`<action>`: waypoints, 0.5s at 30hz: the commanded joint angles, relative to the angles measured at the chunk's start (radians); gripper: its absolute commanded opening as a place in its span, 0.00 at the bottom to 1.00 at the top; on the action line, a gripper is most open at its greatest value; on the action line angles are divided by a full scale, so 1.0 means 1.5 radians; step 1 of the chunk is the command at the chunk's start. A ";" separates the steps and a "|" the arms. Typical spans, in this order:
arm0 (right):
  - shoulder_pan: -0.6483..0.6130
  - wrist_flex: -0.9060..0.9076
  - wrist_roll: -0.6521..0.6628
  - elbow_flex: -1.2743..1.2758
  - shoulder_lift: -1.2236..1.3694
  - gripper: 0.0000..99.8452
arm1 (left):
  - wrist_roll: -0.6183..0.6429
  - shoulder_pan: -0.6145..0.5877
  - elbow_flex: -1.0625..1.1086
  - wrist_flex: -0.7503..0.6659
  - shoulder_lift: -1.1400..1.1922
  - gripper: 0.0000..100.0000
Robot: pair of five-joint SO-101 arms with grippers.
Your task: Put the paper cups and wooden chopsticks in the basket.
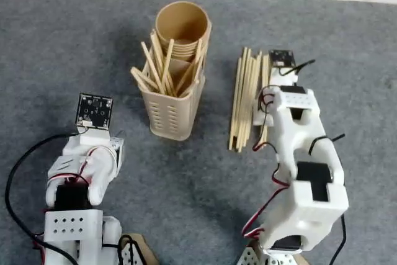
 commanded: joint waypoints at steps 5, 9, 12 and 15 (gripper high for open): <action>-0.002 -0.002 -0.032 0.056 -0.243 0.01 | 0.003 0.010 -0.005 -0.003 -0.005 0.21; -0.003 -0.036 -0.032 0.073 -0.365 0.01 | 0.003 0.010 -0.005 -0.003 -0.005 0.21; -0.018 -0.061 -0.032 0.074 -0.442 0.01 | 0.003 0.010 -0.005 -0.003 -0.005 0.21; -0.047 -0.071 -0.032 0.070 -0.506 0.01 | 0.003 0.010 -0.005 -0.003 -0.005 0.21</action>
